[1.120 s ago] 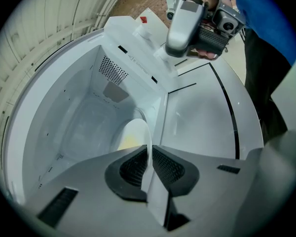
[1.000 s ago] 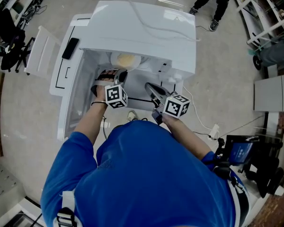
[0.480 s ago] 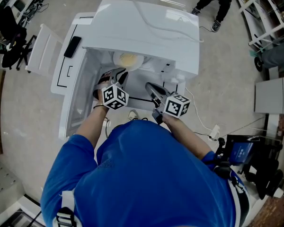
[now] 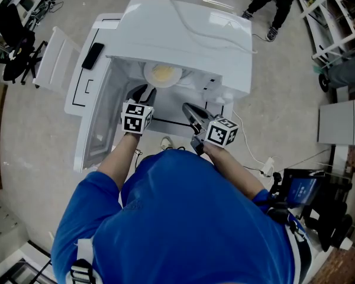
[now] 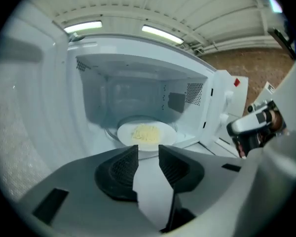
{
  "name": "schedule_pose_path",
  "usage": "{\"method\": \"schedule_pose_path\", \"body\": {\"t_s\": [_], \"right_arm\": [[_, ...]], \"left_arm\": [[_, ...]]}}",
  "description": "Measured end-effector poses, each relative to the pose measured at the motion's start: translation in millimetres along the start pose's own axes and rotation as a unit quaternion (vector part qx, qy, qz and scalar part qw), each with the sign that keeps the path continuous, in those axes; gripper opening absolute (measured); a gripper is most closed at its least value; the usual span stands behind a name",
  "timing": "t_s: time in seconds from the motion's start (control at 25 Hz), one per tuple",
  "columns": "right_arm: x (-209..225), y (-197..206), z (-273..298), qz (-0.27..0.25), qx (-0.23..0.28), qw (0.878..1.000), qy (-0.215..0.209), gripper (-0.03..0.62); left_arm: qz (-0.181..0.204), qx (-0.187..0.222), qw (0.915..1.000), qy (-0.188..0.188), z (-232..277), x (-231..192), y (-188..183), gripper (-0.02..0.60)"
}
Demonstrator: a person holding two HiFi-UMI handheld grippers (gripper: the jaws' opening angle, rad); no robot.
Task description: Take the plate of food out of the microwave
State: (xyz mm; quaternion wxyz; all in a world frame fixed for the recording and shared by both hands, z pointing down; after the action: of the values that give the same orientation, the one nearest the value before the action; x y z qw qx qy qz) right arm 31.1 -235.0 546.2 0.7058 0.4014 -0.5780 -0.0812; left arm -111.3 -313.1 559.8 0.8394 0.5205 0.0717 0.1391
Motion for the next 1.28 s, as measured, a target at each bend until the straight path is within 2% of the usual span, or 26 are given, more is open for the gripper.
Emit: {"method": "schedule_pose_path", "body": {"t_s": [0.12, 0.24, 0.36, 0.52, 0.72, 0.8, 0.88, 1.12, 1.28], "right_arm": [[0, 0, 0, -0.002, -0.001, 1.000, 0.001, -0.002], [-2, -1, -1, -0.003, 0.000, 1.000, 0.001, -0.002], [-2, -2, -1, -0.005, 0.000, 1.000, 0.002, -0.002], [-2, -2, -1, -0.006, 0.001, 1.000, 0.004, -0.002], [0, -1, -2, -0.006, 0.002, 1.000, 0.009, -0.002], [0, -2, -3, -0.007, 0.002, 1.000, 0.012, -0.002], [1, -2, -5, -0.006, 0.002, 1.000, 0.015, -0.002], [3, -2, -6, -0.009, 0.002, 1.000, 0.020, -0.002], [2, -2, -8, -0.010, 0.002, 1.000, 0.022, -0.002]], "left_arm": [[-0.108, -0.008, 0.9941, 0.009, 2, -5, 1, 0.147], [-0.210, -0.012, 0.9775, 0.019, 4, -10, -1, 0.170], [-0.279, -0.015, 0.9596, 0.029, 8, -13, -1, 0.181], [-0.380, -0.038, 0.9235, 0.032, 16, -17, 11, 0.192], [-0.505, -0.055, 0.8605, 0.043, 24, -20, 22, 0.204], [-0.533, -0.058, 0.8424, 0.050, 28, -19, 22, 0.204], [-0.551, -0.061, 0.8307, 0.053, 31, -18, 23, 0.204], [-0.581, -0.078, 0.8078, 0.059, 43, -15, 28, 0.204], [-0.595, -0.085, 0.7972, 0.055, 47, -14, 29, 0.196]]}}
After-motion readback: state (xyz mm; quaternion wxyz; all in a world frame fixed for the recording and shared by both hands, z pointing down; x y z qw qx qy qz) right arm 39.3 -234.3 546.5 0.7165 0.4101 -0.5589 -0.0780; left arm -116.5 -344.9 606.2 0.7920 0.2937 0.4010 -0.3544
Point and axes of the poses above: the fingertips, and each gripper's own axes: z forward along the fingers, x to its right, y out of its underside, the point moved 2 cm from there along -z, backward along the fingers, and after that the axes turned 13 degrees about -y, right-handed, at the moved point
